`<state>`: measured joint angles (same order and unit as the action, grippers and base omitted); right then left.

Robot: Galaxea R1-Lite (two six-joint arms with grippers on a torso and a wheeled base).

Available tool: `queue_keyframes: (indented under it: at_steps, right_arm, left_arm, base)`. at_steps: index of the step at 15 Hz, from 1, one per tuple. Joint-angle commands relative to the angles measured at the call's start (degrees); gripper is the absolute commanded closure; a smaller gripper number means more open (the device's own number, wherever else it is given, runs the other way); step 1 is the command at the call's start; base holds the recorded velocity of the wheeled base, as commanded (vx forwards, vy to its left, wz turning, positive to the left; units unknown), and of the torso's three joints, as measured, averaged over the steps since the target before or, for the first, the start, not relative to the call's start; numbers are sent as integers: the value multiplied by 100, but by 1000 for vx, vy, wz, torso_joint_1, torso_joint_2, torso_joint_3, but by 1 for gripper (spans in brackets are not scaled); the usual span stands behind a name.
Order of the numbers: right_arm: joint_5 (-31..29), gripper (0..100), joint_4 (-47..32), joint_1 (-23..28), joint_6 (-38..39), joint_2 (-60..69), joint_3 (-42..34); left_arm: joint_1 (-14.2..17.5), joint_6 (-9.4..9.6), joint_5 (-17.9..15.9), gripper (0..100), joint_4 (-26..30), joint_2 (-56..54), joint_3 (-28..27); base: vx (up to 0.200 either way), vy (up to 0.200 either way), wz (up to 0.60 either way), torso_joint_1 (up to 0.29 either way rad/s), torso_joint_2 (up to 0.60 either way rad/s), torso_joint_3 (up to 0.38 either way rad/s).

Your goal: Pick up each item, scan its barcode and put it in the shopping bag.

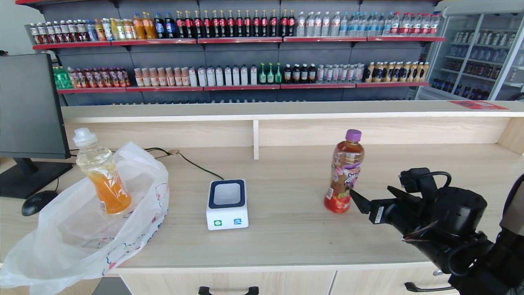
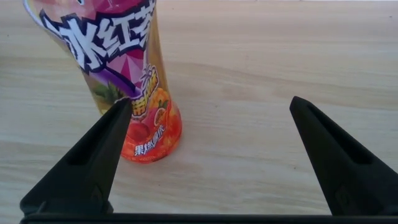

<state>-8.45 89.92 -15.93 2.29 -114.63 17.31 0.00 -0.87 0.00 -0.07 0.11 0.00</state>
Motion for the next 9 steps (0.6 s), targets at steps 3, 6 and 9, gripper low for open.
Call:
queue_keyframes:
  at_steps: [3, 6, 9]
  right_arm:
    - [1, 0, 8, 169, -1, -95, 79]
    - [1, 0, 8, 213, -1, -121, 159]
    - [1, 0, 8, 196, -1, -86, 62]
  left_arm:
    - [0, -1, 0, 0, -1, -2, 0]
    - [0, 7, 0, 0, -1, -2, 0]
    - [0, -1, 0, 0, -1, -2, 0]
  base:
    - [0, 0, 0, 0, 0, 0]
    - [0, 0, 0, 0, 0, 0]
    - [0, 0, 0, 0, 0, 0]
